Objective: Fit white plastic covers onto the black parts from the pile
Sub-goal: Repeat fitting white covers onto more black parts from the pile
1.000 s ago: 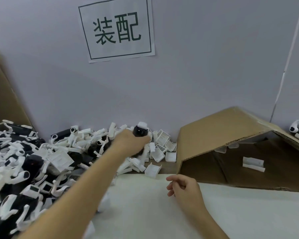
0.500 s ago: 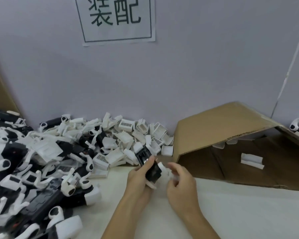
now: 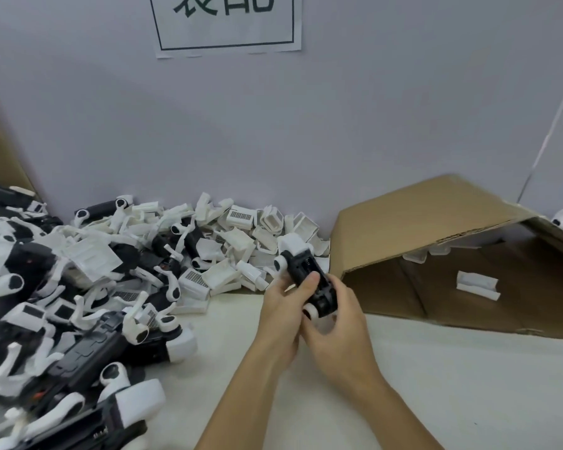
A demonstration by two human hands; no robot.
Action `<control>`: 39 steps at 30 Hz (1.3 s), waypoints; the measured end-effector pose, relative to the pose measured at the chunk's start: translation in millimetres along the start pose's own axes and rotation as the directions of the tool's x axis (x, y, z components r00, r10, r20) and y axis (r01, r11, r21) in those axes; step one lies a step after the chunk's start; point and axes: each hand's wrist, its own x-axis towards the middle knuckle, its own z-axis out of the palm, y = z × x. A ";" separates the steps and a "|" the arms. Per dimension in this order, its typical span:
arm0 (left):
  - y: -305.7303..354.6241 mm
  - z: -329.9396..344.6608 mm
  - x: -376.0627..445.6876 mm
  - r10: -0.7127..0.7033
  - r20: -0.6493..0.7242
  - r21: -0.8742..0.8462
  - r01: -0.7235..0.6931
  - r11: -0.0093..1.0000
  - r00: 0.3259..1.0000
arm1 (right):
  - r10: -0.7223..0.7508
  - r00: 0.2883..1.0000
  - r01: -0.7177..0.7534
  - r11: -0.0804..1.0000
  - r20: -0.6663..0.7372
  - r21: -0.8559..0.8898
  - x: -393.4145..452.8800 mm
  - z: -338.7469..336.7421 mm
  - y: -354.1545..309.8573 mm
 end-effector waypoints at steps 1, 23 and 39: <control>-0.7 3.2 -0.8 0.013 0.030 0.048 -0.015 0.999 0.999 | 0.024 0.999 -0.024 1.000 -0.024 0.010 1.8 -0.8 2.1; 5.1 3.1 -0.8 0.160 0.095 0.323 -0.182 0.929 0.983 | 0.064 0.996 -0.076 0.976 0.062 0.206 9.0 -5.3 0.5; 2.6 -15.2 2.0 0.410 0.375 0.675 -0.548 0.494 0.832 | -0.029 0.999 0.042 0.920 -0.039 0.390 5.7 -8.9 2.1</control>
